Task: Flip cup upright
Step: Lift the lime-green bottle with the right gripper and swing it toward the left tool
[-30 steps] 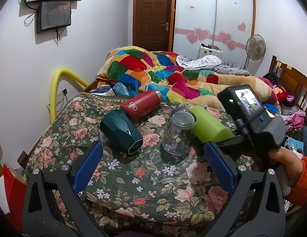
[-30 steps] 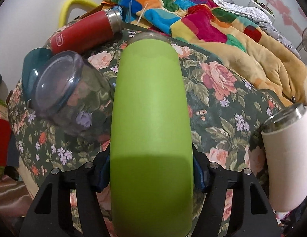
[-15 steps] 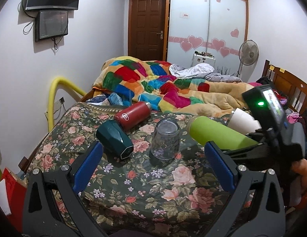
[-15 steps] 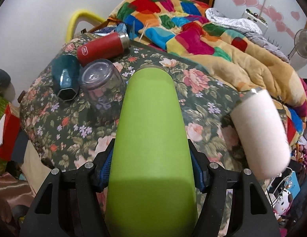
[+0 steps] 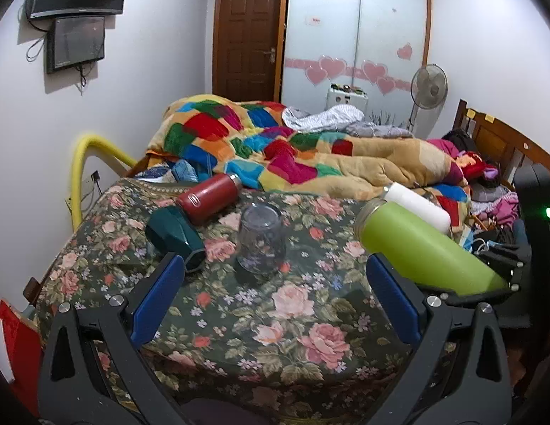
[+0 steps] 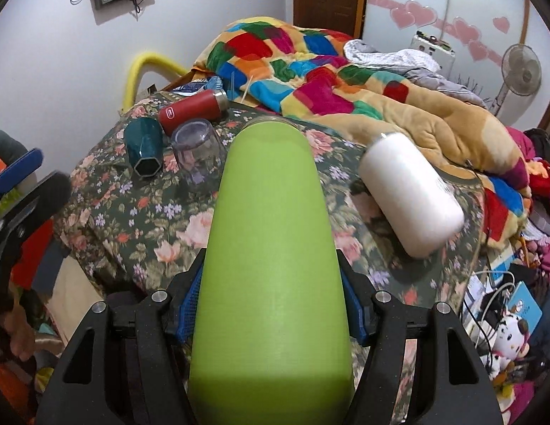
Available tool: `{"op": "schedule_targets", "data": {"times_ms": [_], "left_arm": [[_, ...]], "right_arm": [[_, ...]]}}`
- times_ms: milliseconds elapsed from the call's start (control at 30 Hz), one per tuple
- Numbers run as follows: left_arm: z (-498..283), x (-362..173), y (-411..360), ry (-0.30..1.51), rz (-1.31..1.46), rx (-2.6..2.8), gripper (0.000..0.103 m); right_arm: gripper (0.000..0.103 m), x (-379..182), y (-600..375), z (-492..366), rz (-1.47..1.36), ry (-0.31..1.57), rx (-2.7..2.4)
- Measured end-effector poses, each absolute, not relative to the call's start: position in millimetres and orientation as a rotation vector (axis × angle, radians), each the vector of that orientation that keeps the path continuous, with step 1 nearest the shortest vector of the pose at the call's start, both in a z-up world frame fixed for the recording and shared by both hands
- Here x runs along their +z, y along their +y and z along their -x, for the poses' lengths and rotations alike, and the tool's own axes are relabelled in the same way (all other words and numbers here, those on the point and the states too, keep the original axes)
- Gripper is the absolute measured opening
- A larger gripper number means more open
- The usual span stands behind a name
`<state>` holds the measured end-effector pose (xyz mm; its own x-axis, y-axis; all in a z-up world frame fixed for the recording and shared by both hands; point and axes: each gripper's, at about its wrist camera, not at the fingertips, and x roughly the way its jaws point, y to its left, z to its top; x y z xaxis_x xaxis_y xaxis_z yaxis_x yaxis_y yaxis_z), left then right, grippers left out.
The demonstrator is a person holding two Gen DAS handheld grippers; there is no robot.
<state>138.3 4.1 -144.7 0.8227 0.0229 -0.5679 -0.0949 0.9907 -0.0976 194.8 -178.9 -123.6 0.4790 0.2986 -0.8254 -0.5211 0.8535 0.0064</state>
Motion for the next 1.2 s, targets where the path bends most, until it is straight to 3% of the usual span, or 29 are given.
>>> {"op": "schedule_targets", "data": {"times_ms": [500,900,1200], "left_arm": [[-148.1,-160.6,-17.4,0.694,0.073,0.034,0.103],[-164.2,-174.5,-26.7,0.748,0.037,0.032,0.103],[-182.3,-180.3,-24.4,0.810,0.101,-0.005,0.103]], "right_arm": [[0.062,-196.6,-184.6,-201.1,0.220,1.037,0.451],[0.062,-213.9,-182.7,-210.2,0.192,1.139,0.473],[0.067,-186.1,-189.8,-192.6,0.180,1.084,0.534]]}}
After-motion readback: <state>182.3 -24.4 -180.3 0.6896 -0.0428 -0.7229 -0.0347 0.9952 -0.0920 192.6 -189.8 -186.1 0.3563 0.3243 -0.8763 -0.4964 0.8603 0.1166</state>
